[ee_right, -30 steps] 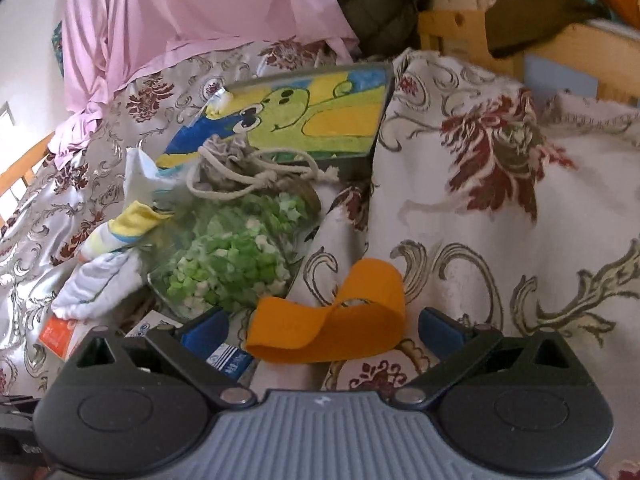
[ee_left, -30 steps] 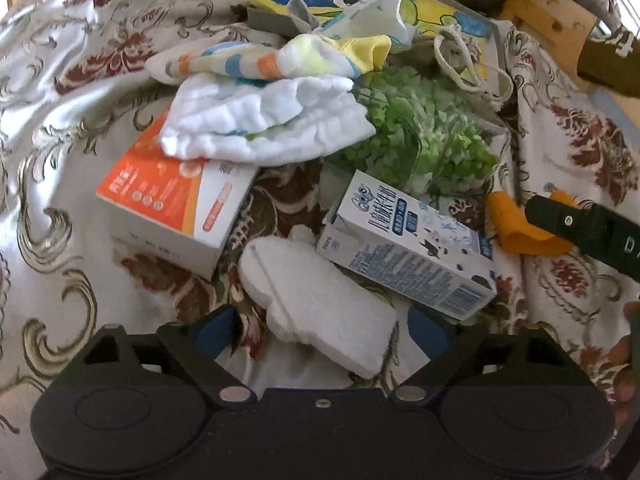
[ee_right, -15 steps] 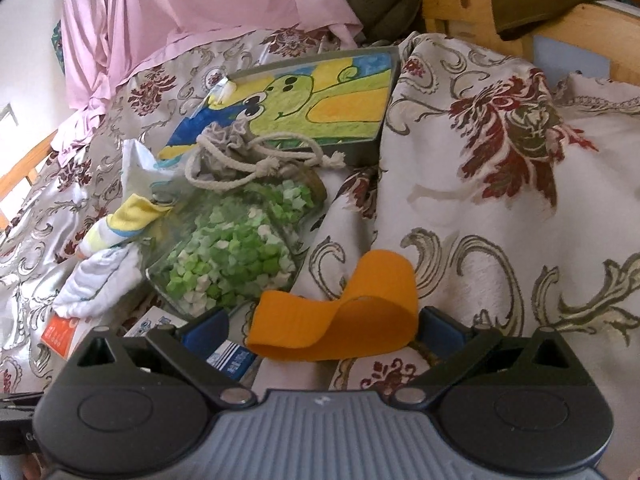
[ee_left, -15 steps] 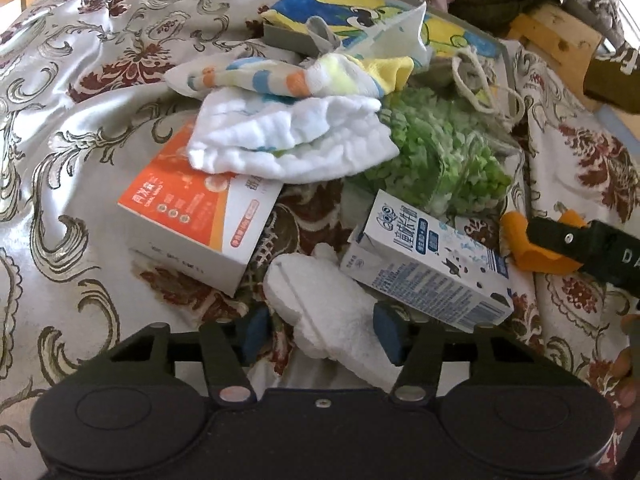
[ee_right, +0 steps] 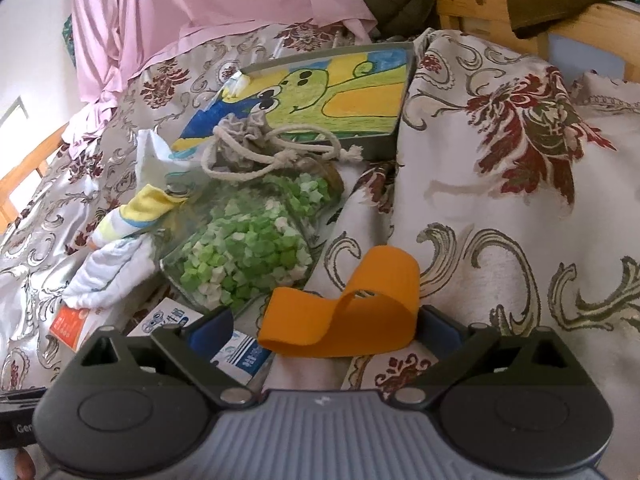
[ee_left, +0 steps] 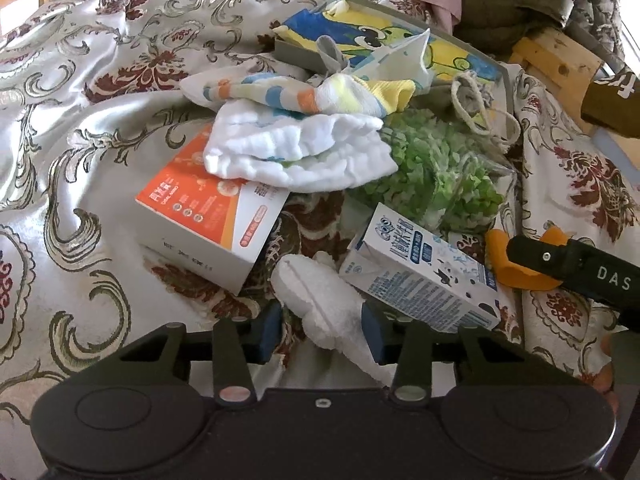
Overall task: Organize soft objects
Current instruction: 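Close the left gripper on the white pad while the right gripper grasps the orange strap, then carry both items onto the cartoon painting tray and open both grippers, then lift both open grippers up and away from the tray, then move both tools toward the striped cloth and white towel pile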
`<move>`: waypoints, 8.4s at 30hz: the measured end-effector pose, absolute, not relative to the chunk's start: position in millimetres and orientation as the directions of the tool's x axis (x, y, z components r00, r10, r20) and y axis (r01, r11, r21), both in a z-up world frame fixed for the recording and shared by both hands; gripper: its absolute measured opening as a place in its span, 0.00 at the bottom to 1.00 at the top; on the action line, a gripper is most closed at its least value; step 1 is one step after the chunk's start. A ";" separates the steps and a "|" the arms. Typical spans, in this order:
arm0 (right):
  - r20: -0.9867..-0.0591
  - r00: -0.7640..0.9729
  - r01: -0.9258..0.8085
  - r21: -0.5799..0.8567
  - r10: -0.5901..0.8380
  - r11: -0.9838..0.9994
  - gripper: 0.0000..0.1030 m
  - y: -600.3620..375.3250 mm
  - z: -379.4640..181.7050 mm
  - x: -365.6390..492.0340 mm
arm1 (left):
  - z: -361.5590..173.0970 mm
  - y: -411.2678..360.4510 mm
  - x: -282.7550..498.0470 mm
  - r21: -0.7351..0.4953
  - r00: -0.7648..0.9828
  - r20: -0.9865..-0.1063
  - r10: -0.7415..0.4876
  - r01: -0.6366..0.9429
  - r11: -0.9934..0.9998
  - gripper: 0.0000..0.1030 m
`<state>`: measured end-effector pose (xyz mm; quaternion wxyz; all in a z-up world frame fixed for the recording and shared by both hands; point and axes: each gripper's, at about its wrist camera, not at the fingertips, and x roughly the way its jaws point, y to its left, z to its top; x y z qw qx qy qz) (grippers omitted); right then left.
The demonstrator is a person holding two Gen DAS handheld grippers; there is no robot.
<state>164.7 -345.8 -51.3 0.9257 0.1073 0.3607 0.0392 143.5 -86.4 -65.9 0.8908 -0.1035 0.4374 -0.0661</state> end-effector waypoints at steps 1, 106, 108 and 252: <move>-0.658 0.738 0.003 0.230 0.153 0.973 0.97 -345.7 -51.1 164.7 | -65.2 -86.6 142.4 -0.242 0.611 -0.764 -0.209 0.030 0.970 0.43; -0.319 0.935 -0.072 0.252 0.153 0.965 0.13 -353.3 23.7 170.8 | 40.1 -152.3 182.1 -0.143 0.813 -0.537 -0.226 0.176 0.974 0.11; -0.293 0.945 -0.067 0.263 0.146 0.963 0.13 -358.8 31.0 191.4 | 48.4 -162.7 204.2 -0.107 0.827 -0.512 -0.231 0.206 0.973 0.11; -0.590 0.807 0.028 0.049 0.006 0.998 1.00 -193.5 -28.3 51.2 | -16.5 -9.8 93.5 0.193 0.794 -0.604 0.067 0.064 0.979 0.99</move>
